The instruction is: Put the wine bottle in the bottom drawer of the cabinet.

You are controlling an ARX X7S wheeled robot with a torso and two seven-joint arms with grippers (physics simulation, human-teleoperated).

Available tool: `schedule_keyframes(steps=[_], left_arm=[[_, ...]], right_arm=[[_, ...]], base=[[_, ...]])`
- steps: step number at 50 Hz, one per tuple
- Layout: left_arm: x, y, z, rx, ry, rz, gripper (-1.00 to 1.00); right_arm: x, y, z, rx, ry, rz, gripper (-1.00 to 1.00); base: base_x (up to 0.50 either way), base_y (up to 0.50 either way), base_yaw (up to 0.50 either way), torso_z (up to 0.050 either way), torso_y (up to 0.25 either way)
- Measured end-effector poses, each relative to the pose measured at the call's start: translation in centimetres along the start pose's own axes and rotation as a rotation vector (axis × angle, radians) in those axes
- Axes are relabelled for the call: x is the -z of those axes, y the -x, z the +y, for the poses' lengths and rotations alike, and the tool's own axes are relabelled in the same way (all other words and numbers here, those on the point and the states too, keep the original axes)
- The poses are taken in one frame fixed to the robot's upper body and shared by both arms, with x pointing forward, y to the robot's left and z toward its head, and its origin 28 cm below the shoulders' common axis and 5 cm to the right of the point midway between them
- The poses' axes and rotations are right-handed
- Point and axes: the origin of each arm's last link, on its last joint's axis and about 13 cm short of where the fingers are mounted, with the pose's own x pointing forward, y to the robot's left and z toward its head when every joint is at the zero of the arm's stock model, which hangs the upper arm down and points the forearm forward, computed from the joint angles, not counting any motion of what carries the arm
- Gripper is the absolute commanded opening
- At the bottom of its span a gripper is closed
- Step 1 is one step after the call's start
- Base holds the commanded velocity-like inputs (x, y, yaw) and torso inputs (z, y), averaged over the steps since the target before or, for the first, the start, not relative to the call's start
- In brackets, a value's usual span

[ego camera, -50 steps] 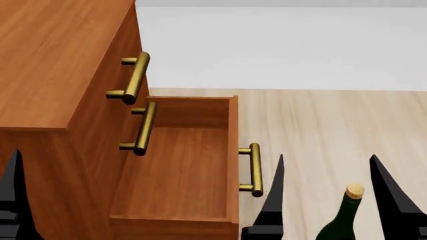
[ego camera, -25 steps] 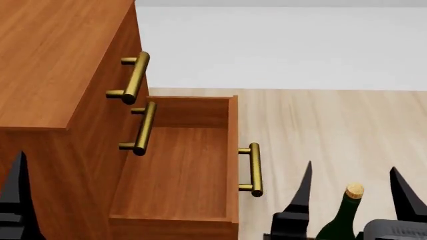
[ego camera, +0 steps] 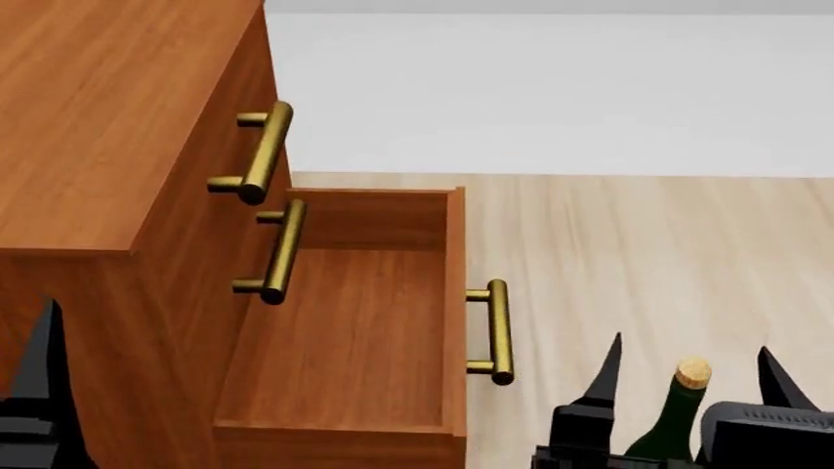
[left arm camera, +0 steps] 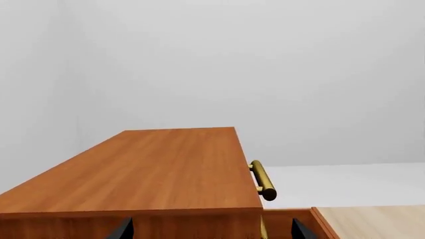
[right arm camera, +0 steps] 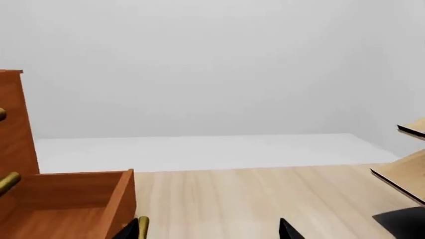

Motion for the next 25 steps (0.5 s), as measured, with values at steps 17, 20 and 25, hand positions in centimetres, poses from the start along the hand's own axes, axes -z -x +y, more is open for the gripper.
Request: schedule_keyframes(steps=[17, 20, 25], left_arm=[[0.2, -0.1, -0.1, 0.005, 0.002, 0.007, 1.00], [0.2, -0.1, -0.1, 0.006, 0.002, 0.008, 1.00], [0.2, -0.1, -0.2, 0.010, 0.002, 0.010, 1.00]], right_arm=[[1.8, -1.5, -0.4, 0.028, 0.001, 0.064, 1.00], [2.0, -1.8, -0.5, 0.034, 0.000, 0.075, 1.00], [2.3, -2.2, -0.6, 0.038, -0.009, 0.093, 1.00]], base=[[0.00, 0.00, 0.00, 0.000, 0.000], [0.00, 0.00, 0.00, 0.000, 0.000], [0.00, 0.00, 0.00, 0.000, 0.000]])
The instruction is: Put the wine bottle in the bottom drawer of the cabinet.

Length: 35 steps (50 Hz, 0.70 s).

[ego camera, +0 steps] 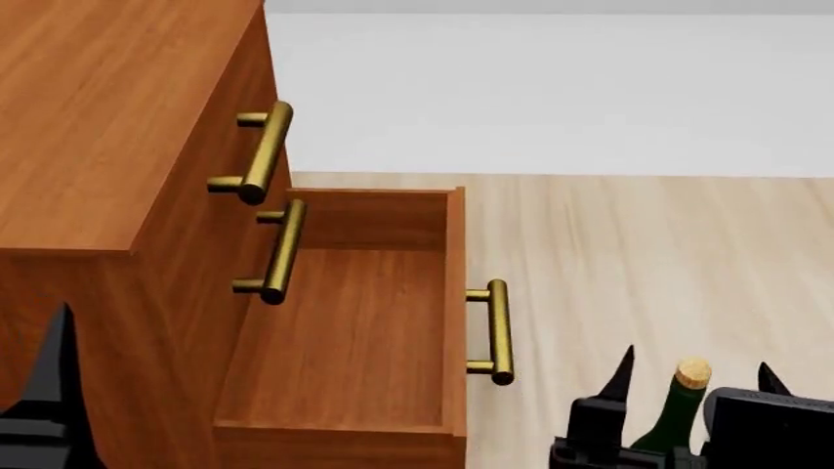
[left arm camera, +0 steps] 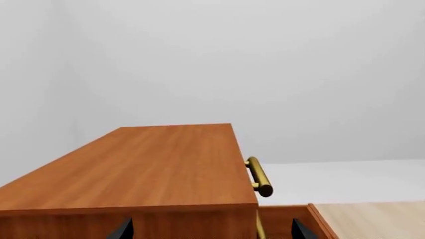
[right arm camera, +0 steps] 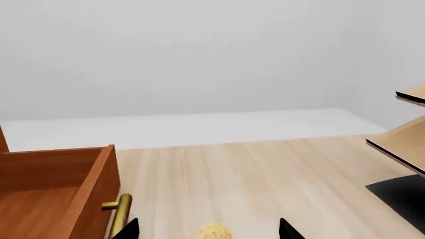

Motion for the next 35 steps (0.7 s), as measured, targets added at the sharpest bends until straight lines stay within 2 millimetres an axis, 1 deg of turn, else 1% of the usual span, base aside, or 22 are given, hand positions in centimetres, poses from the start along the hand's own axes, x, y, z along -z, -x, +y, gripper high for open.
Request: schedule_keyframes(steps=[17, 35], left_arm=[[0.1, -0.1, -0.1, 0.010, 0.001, 0.005, 1.00], [0.1, -0.1, -0.2, 0.013, -0.001, 0.008, 1.00]], right_arm=[[1.1, -1.6, -0.1, 0.014, 0.000, 0.050, 1.00], [2.5, -2.4, -0.1, 0.016, 0.011, 0.101, 1.00]], base=[[0.00, 0.00, 0.00, 0.000, 0.000], [0.00, 0.00, 0.00, 0.000, 0.000]])
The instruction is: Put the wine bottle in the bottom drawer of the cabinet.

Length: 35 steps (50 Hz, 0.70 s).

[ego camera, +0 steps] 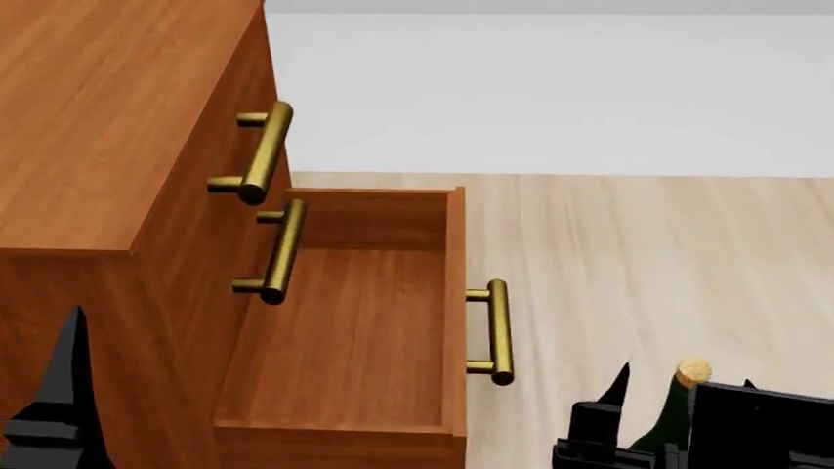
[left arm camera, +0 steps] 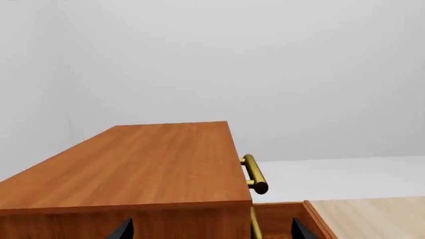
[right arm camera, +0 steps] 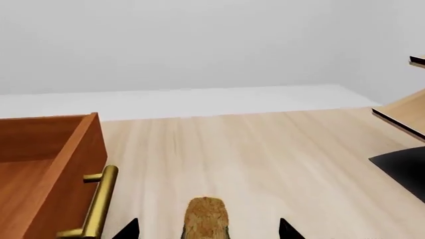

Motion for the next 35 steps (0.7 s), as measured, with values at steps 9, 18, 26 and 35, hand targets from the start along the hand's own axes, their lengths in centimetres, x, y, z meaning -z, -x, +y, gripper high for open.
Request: schedule_keyframes(steps=[9, 18, 26, 35], left_arm=[[0.0, 0.0, 0.0, 0.001, 0.004, 0.001, 1.00], [0.0, 0.0, 0.0, 0.002, 0.004, 0.001, 1.00], [0.0, 0.0, 0.0, 0.003, 0.005, 0.003, 1.00], [0.1, 0.0, 0.0, 0.004, 0.006, 0.004, 1.00]], right_arm=[[0.4, -0.4, 0.2, -0.002, 0.011, 0.016, 1.00], [0.6, -1.0, 0.3, -0.006, 0.020, 0.025, 1.00], [0.6, -1.2, 0.4, -0.006, 0.020, 0.026, -1.00], [0.4, -0.9, 0.4, -0.016, 0.018, 0.031, -1.00]], base=[[0.00, 0.00, 0.00, 0.000, 0.000], [0.00, 0.00, 0.00, 0.000, 0.000], [0.00, 0.00, 0.00, 0.000, 0.000], [0.00, 0.00, 0.00, 0.000, 0.001]])
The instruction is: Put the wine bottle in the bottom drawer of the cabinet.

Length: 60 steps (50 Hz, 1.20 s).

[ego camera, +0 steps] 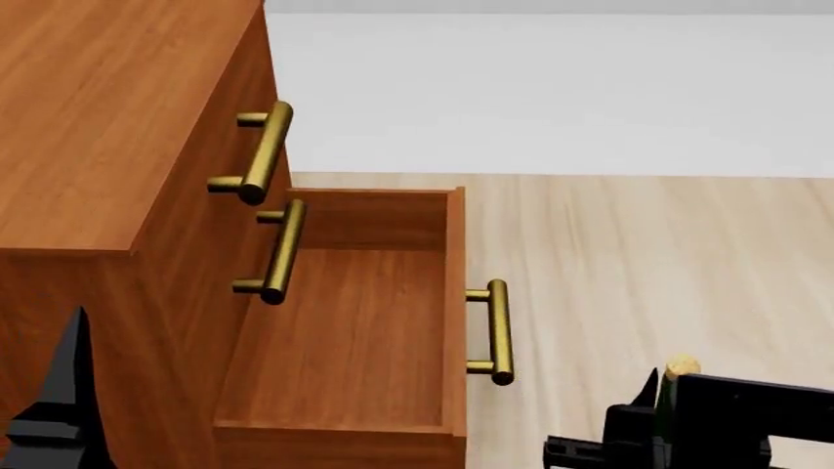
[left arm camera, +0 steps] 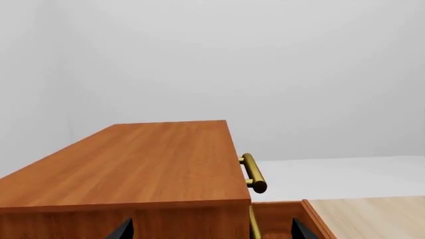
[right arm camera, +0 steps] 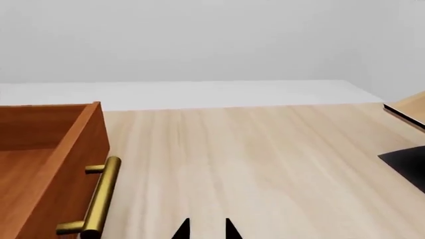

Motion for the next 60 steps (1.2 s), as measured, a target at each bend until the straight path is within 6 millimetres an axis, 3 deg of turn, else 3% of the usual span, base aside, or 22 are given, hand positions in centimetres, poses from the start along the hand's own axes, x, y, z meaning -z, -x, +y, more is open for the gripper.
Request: schedule_keyframes(steps=[15, 40, 60], left_arm=[[0.3, -0.1, -0.1, 0.002, 0.008, 0.004, 1.00], [0.7, -0.2, 0.1, 0.001, 0.015, 0.013, 1.00], [0.5, -0.2, 0.0, 0.006, 0.010, 0.014, 1.00]], right_arm=[[-2.6, 0.8, 0.1, -0.020, 0.009, -0.055, -1.00], [-12.7, 1.8, 0.9, -0.115, 0.069, -0.224, -1.00], [-19.2, 1.6, 2.0, -0.199, 0.063, -0.275, -1.00]], base=[[0.00, 0.00, 0.00, 0.000, 0.001], [0.00, 0.00, 0.00, 0.000, 0.000], [0.00, 0.00, 0.00, 0.000, 0.001]])
